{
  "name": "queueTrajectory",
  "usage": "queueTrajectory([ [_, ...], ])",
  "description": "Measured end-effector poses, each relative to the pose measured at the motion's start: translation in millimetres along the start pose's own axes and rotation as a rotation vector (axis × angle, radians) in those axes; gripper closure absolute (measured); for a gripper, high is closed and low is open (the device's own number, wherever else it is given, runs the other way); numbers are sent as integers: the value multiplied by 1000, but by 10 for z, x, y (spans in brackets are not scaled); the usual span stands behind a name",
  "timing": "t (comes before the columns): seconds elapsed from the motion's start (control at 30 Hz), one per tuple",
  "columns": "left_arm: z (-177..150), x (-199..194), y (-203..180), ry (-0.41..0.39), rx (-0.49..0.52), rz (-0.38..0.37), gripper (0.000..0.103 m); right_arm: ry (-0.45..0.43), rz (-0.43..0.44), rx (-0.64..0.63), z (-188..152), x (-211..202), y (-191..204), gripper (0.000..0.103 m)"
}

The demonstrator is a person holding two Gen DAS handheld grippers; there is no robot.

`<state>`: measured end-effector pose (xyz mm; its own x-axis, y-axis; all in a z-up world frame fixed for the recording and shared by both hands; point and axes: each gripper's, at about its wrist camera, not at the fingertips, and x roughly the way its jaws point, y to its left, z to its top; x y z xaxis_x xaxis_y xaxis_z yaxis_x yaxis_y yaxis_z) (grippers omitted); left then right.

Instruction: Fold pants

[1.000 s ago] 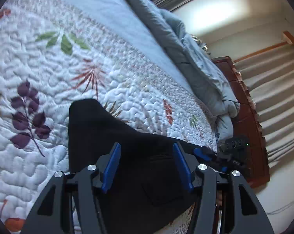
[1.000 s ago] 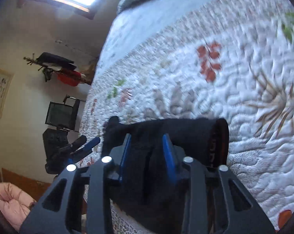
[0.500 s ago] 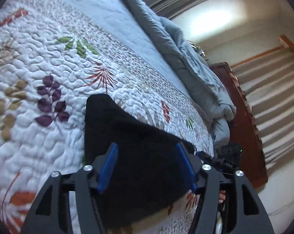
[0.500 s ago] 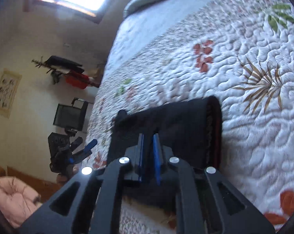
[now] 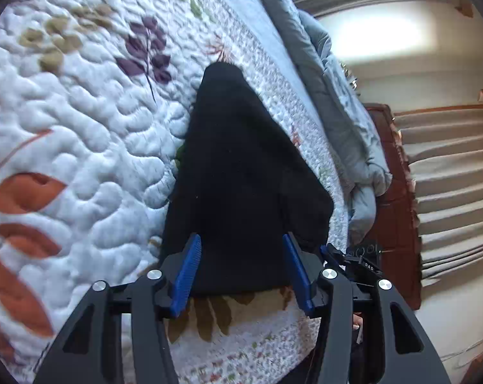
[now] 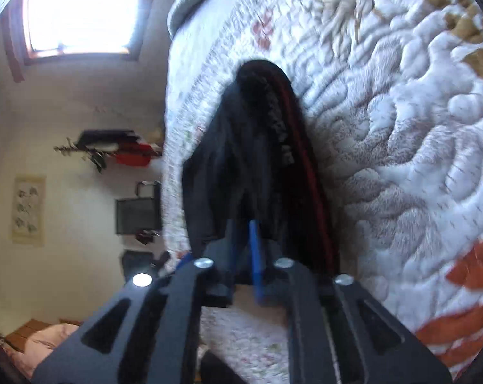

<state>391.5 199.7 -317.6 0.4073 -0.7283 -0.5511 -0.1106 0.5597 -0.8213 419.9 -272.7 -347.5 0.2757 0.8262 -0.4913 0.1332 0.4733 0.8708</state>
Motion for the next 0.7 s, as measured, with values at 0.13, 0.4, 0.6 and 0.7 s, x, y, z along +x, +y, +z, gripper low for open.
queueTrajectory([
  [0.13, -364, -544, -134, -88, 37, 27, 30, -88, -2, -80, -427, -491, 332, 57],
  [0.4, -1703, -1413, -804, -226, 215, 175, 9, -289, -295, -377, -2146, -1320, 1052, 10],
  [0.6, -2644, -1664, -1613, -270, 468, 365, 4, -292, -424, -447, -3120, -1483, 1411, 10],
  [0.7, -3003, -1768, -1985, -330, 576, 474, 4, -335, -511, -540, -3479, -1539, 1728, 7],
])
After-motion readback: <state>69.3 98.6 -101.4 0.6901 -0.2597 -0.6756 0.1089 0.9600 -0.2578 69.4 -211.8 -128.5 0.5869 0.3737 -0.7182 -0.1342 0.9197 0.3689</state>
